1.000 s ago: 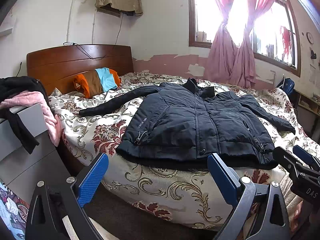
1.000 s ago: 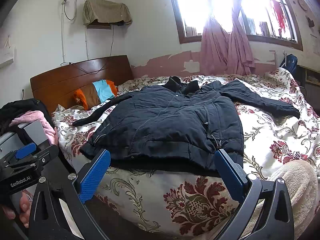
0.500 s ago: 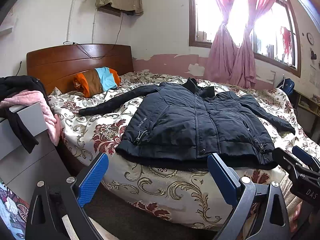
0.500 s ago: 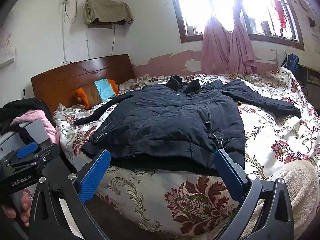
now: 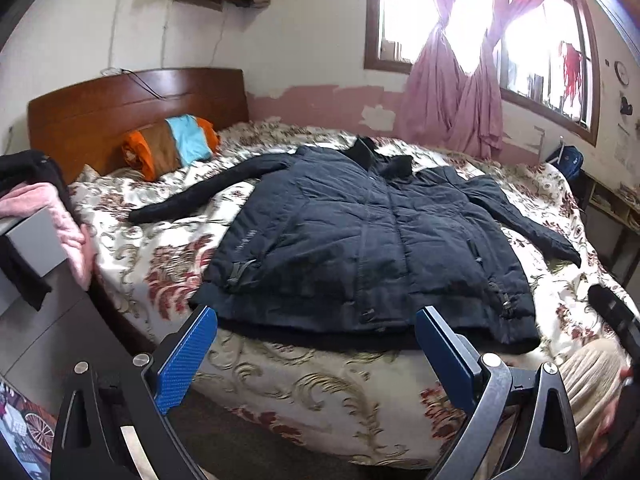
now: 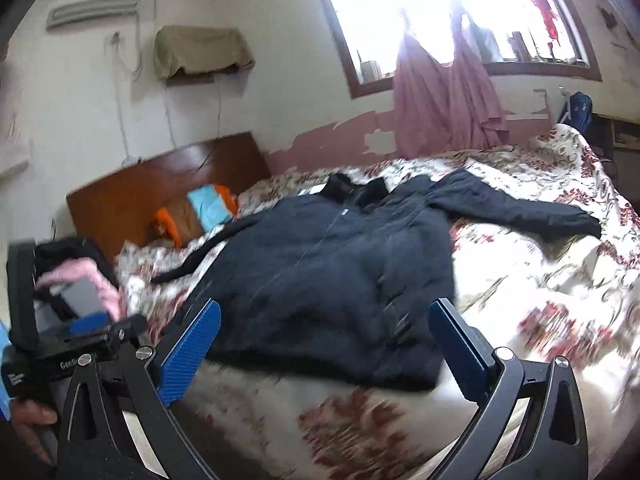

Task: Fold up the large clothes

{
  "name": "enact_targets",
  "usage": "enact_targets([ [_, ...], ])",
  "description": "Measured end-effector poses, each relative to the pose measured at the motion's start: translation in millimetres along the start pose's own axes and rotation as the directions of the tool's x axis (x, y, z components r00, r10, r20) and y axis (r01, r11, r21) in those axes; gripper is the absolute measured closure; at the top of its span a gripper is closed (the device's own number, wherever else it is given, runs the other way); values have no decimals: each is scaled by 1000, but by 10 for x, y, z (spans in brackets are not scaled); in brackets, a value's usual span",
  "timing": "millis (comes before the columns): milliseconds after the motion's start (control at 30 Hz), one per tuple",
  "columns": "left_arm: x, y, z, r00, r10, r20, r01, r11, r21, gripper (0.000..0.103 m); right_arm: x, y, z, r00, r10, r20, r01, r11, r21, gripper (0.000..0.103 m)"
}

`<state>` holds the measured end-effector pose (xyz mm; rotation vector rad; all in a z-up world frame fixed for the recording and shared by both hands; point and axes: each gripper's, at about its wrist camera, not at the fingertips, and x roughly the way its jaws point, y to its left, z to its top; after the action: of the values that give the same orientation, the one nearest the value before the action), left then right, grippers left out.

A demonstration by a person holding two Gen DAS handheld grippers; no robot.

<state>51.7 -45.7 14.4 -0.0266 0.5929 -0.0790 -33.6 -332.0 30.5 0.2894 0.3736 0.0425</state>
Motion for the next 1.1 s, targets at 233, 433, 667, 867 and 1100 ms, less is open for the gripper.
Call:
enact_targets([
  [233, 119, -447, 450, 997, -60, -57, 58, 997, -48, 3, 163, -1306, 663, 997, -47, -68, 58, 982, 179, 1],
  [433, 459, -958, 724, 986, -115, -118, 121, 992, 43, 3, 669, -2322, 720, 985, -91, -149, 128, 957, 259, 1],
  [667, 1302, -1628, 1325, 961, -228, -156, 249, 958, 139, 3, 1597, -3278, 679, 946, -173, -275, 296, 809, 507, 1],
  [867, 2468, -2264, 1657, 946, -284, -154, 310, 932, 186, 3, 2316, -4067, 654, 911, -274, -310, 413, 612, 674, 1],
  [1100, 3427, -2807, 1732, 930, -319, -186, 350, 921, 173, 3, 2610, -4438, 489, 901, -331, -281, 408, 424, 808, 69],
])
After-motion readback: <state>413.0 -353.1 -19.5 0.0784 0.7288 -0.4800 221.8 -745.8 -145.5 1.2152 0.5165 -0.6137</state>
